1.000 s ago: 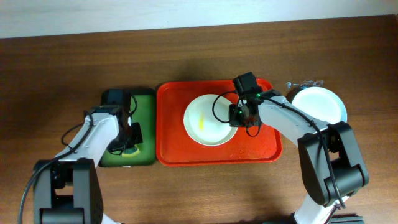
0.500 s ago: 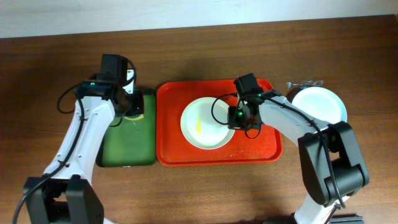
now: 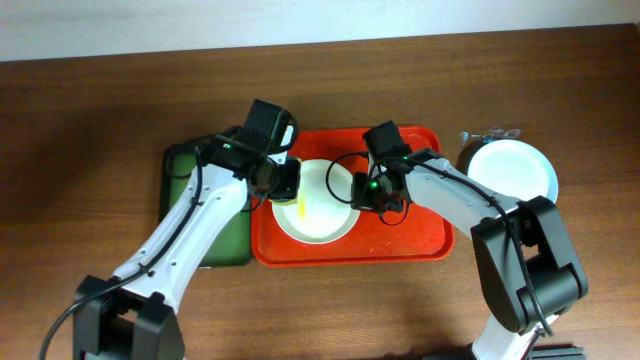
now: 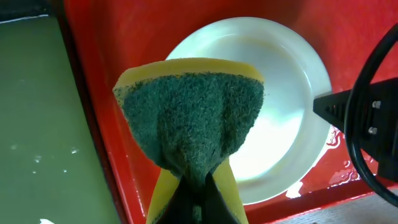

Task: Clean dirty plates on tray and stack at the side
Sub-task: 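Scrub the white plate with the sponge in the left gripper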

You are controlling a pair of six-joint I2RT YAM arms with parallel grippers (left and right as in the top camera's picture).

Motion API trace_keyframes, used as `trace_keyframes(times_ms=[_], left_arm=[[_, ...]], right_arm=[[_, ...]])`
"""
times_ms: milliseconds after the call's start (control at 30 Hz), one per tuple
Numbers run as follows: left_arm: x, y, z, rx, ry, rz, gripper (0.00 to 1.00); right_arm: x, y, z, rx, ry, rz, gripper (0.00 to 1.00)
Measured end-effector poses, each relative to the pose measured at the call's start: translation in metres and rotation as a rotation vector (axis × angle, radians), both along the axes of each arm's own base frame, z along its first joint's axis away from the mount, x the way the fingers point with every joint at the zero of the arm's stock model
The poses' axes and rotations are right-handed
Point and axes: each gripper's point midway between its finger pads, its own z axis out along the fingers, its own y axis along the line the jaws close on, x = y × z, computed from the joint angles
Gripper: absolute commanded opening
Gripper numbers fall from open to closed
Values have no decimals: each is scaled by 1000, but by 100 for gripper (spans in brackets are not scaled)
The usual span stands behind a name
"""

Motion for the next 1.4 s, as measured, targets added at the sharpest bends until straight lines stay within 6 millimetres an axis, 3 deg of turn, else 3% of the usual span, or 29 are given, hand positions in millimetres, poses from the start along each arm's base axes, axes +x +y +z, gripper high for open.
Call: trace_keyframes(times_ms=[67,100,167,233,267,400,467,533,633,700,800,900,1000,1100,1167,1200,1233,1333,1400], left_arm=[[1,-5,-22,15,46,6,0],[2,-7,-45,35,94,14,0],[8,-11,-59,34,105,20,0],[5,-13,-98,51,189,20,0],[4,-18,-107,35,212,16,0],[0,-41,-109,-112,278,-23,0],[-14,-69,-101,-269,353,-99,0],[-15,-80,-84,-315,372,-137,0],[8,-53,-49,-138,234,-95,0],[16,-38,-46,-58,180,-62,0],[24,-35,-57,-11,144,-54,0],[11,-46,-101,37,228,-70,0],[0,-65,-105,-6,259,-123,0],[-8,-68,-83,-26,311,-165,0],[13,-61,-50,-11,204,-136,0],[19,-51,-46,32,170,-98,0],[25,-47,-47,52,135,-77,0],[16,-33,-104,82,128,-18,0],[12,-38,-112,13,131,-21,0]], right_arm=[[0,-1,-1,-3,-2,-1,4],[0,-1,-1,-3,-2,-2,4],[1,0,-1,-3,-5,-2,4],[1,0,-1,-3,-5,-1,4],[0,-1,-2,-6,-1,-3,4],[-1,-3,-4,-16,0,-8,4],[-1,-3,-4,-17,1,-10,4],[-1,-3,-4,-15,2,-14,4],[-1,-3,-4,-13,3,-14,4],[-1,-3,-4,-13,2,-14,4],[-1,-3,-4,-13,3,-13,4],[-1,-3,-4,-14,3,-14,4],[-2,-3,-5,-15,6,-14,4],[-2,-3,-5,-14,6,-15,4],[-2,-3,-5,-14,6,-15,4],[-2,-3,-5,-14,6,-16,4],[-2,-3,-5,-14,7,-15,4],[-2,-3,-5,-14,8,-16,4],[-2,-3,-5,-15,8,-16,4]])
